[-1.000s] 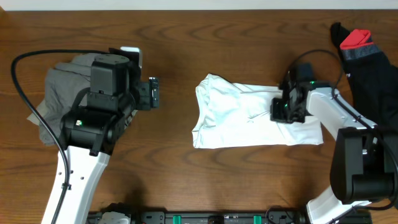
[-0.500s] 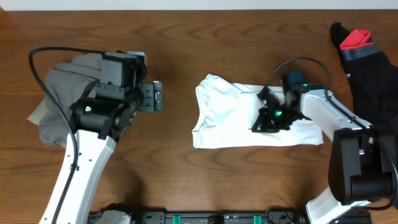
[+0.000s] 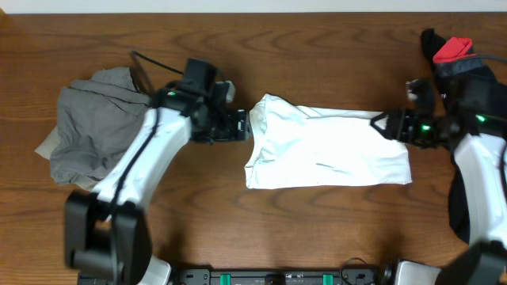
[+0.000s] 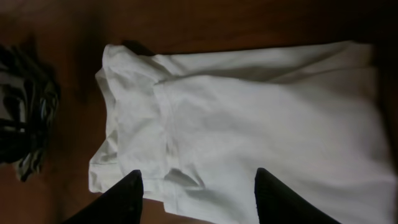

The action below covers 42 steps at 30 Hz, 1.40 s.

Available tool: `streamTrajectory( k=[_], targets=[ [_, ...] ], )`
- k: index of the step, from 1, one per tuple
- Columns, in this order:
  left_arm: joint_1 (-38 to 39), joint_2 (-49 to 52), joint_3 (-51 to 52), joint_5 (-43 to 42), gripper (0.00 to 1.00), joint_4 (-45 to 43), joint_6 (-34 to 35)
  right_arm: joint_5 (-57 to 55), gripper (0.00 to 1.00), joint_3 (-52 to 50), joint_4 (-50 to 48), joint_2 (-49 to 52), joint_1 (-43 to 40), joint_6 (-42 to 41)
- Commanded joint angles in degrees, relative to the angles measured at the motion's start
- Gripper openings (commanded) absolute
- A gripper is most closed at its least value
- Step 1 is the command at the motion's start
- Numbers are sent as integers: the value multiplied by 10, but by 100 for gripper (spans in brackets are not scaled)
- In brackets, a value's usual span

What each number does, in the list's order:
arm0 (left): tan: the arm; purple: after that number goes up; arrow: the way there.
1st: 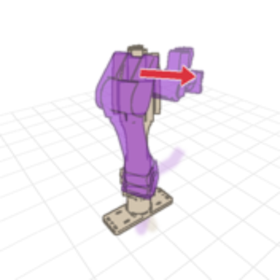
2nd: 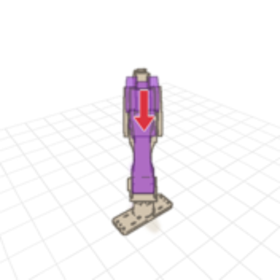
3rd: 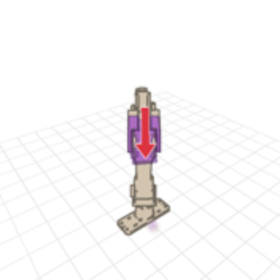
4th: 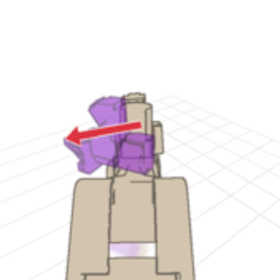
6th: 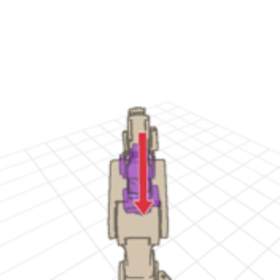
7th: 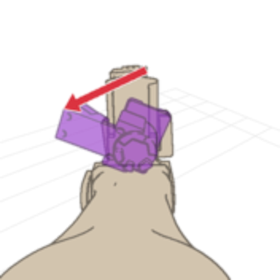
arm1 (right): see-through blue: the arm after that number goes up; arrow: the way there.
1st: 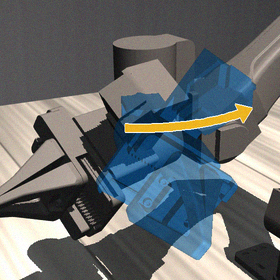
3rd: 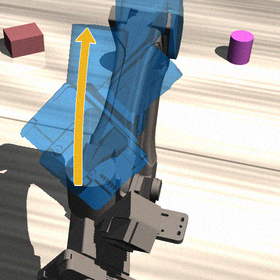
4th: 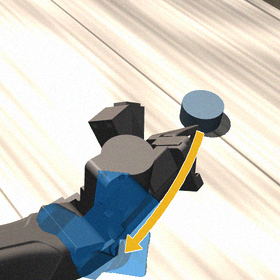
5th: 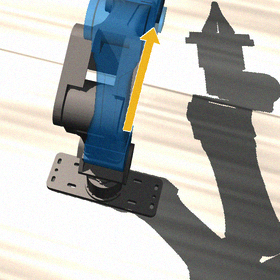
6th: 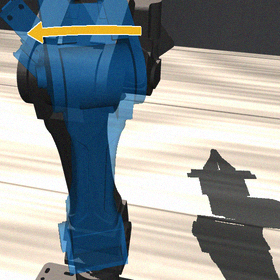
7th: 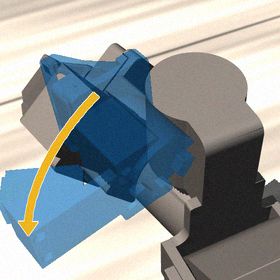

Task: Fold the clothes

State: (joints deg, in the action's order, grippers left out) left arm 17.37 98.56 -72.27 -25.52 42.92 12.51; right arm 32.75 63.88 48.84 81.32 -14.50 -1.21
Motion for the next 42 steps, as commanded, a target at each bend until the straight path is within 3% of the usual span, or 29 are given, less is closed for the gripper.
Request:
streamTrajectory(
  k=[1, 9, 19, 22, 27, 29, 32, 42],
  targets=[
    [13, 47, -5, -40, 92, -14, 57, -51, 57, 10, 20, -40, -12, -18],
    [43, 144, -5, -101, 92, -78, 56, -88, 57, 9, 54, -68, -12, -17],
    [125, 195, -5, -98, 88, -145, 67, -88, 54, 9, 59, -68, -12, -17],
    [141, 199, -5, -89, 69, -165, 75, -88, 52, 9, 65, -68, -12, -17],
    [141, 196, -6, -75, 13, -155, 76, -88, 50, 9, 76, -68, -12, -17],
    [134, 188, -9, -75, 6, -139, 73, -88, 50, 9, 79, -68, -12, -17],
    [113, 165, -23, -72, 6, -96, 53, -88, 49, 9, 80, -68, -12, -17],
    [31, 71, -197, 78, 6, 179, -76, -87, 49, 9, 76, -68, -12, -17]
  ],
)
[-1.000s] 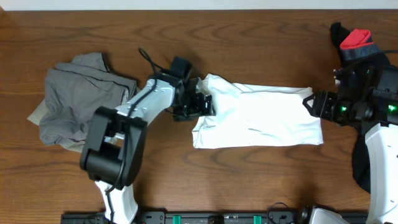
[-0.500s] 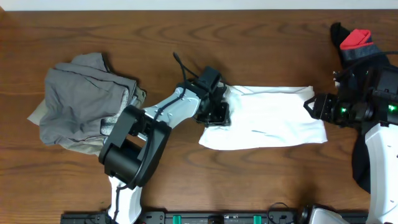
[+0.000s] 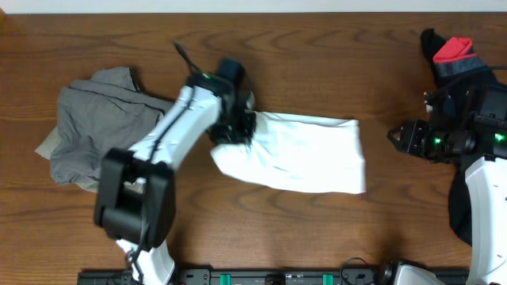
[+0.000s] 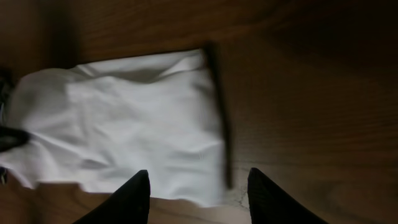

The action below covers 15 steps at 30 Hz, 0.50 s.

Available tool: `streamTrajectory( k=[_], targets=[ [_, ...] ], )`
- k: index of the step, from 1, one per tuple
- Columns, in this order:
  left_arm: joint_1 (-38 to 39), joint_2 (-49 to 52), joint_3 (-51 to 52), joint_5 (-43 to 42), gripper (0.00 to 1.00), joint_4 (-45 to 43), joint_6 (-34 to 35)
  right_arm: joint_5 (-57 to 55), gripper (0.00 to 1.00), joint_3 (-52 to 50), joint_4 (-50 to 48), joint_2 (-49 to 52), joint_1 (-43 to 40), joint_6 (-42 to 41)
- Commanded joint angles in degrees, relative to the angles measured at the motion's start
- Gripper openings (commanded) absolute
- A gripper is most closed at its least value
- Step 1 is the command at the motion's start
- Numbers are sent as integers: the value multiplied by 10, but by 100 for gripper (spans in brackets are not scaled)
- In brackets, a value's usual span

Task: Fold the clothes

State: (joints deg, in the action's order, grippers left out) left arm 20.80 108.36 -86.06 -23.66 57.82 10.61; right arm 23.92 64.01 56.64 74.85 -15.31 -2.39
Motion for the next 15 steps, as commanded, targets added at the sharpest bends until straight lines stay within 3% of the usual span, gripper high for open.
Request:
streamTrajectory(
  k=[1, 15],
  targets=[
    [-2, -27, -82, 69, 6, 49, -62, 1, 48, 8, -2, -3, -4, -5],
    [178, 14, -122, 141, 8, 34, -39, 3, 47, 8, 2, -3, -4, -5]
  ],
)
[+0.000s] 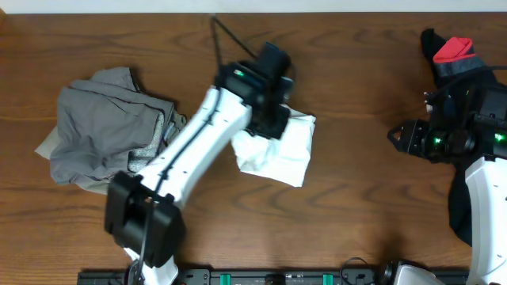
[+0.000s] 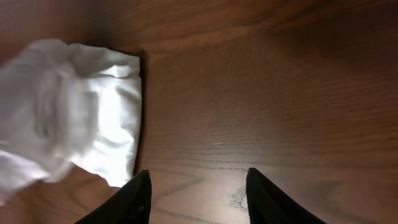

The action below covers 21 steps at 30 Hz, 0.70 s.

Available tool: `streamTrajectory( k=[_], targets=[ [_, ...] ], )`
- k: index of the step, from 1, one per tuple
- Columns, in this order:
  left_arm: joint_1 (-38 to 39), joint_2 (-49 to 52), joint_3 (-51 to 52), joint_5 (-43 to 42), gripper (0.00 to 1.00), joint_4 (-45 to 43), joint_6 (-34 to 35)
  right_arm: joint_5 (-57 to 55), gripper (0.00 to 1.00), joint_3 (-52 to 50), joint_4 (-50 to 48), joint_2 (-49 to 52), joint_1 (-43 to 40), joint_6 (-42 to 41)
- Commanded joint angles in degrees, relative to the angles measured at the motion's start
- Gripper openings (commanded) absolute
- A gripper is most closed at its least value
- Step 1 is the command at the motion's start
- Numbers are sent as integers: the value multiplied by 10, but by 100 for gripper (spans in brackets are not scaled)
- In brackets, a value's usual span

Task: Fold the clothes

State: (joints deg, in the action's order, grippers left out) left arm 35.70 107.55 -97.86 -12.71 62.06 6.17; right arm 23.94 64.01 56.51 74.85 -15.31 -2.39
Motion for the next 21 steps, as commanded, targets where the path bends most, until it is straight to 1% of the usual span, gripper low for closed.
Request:
streamTrajectory(
  k=[1, 4, 5, 8, 12, 16, 19, 20, 21],
  targets=[
    [41, 30, -4, 31, 9, -15, 5, 3, 47, 8, 3, -3, -4, -5],
    [68, 55, -4, 31, 16, -30, 16, 3, 47, 8, 7, -3, -4, -5],
    [75, 63, -4, 31, 17, -33, 16, 3, 47, 8, 8, -3, -4, -5],
    [95, 82, -4, 31, 51, -49, 16, 3, 47, 8, 11, -3, -4, -5],
    [107, 80, -11, 31, 65, -70, 16, 3, 47, 8, 12, -3, -4, -5],
    [103, 73, -60, 35, 65, -24, 15, 3, 47, 8, 12, -3, -4, -5],
    [93, 68, -91, 79, 65, 28, 16, 3, 47, 8, 12, -3, -4, -5],
    [86, 66, -95, 99, 64, 43, 16, 3, 48, 8, 12, -3, -4, -5],
    [78, 65, -95, 115, 58, 59, 16, 3, 48, 8, 12, -3, -4, -5]
  ],
)
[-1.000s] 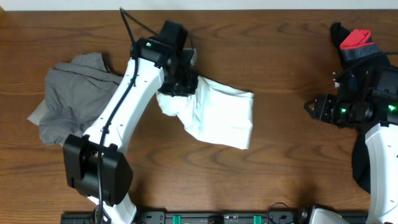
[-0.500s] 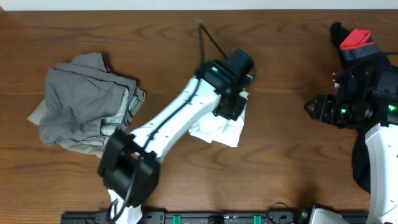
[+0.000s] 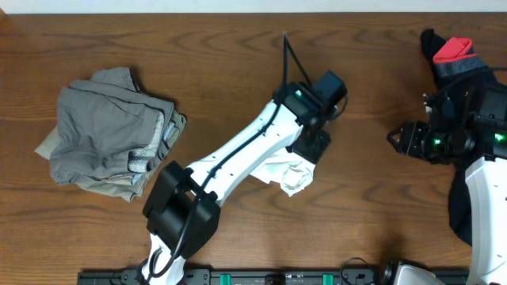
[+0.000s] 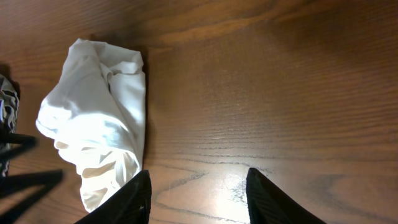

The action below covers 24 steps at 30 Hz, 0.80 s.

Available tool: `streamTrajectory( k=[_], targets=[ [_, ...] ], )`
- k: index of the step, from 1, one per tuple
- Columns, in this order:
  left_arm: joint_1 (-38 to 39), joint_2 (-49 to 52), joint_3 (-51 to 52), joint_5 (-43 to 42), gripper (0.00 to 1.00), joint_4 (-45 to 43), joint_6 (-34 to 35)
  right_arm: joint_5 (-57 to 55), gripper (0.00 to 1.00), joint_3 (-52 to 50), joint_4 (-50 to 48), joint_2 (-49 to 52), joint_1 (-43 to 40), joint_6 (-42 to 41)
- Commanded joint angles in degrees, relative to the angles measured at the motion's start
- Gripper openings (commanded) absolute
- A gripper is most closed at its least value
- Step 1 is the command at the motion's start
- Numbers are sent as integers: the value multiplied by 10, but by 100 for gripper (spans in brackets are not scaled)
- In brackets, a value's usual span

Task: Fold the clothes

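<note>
A white garment (image 3: 291, 177) lies bunched into a crumpled lump at the table's middle; the right wrist view has it at the left (image 4: 99, 118). My left gripper (image 3: 311, 152) sits on the lump's upper right end, shut on the cloth, its arm stretched across from the front. My right gripper (image 3: 394, 138) hovers far to the right of the garment. It is open (image 4: 196, 174), with only bare wood between its fingers.
A pile of grey clothes (image 3: 103, 134) lies at the left of the wooden table (image 3: 380, 222). Dark clothing with a red piece (image 3: 451, 49) sits at the back right corner, behind my right arm.
My left gripper has moved further right and a little toward the front with the white garment. The cloth, a loose folded shape before, is now a smaller crumpled lump. The right gripper stayed put.
The white garment lay spread flat between both grippers, one at each end. Then the right gripper was off it, open and drawn back to the right, while the left held the left end. The left gripper has since shifted rightward, and the cloth is bunched up.
</note>
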State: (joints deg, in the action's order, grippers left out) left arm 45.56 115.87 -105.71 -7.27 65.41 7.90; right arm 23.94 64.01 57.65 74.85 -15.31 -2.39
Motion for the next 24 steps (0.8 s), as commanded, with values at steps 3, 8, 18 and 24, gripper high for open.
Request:
streamTrajectory(
  k=[3, 8, 18, 24],
  targets=[
    [-52, -17, -8, 73, 38, 62, 6, 3, 48, 8, 2, -3, -4, -5],
    [-120, -17, 43, 53, 51, 50, 38, 3, 49, 8, 2, -3, -4, -3],
    [-190, -17, 161, -170, 75, -99, -24, 3, 48, 8, 3, -3, -4, -1],
    [-181, -17, 161, -254, 50, -152, -39, 3, 48, 8, 3, -3, -4, -1]
  ],
)
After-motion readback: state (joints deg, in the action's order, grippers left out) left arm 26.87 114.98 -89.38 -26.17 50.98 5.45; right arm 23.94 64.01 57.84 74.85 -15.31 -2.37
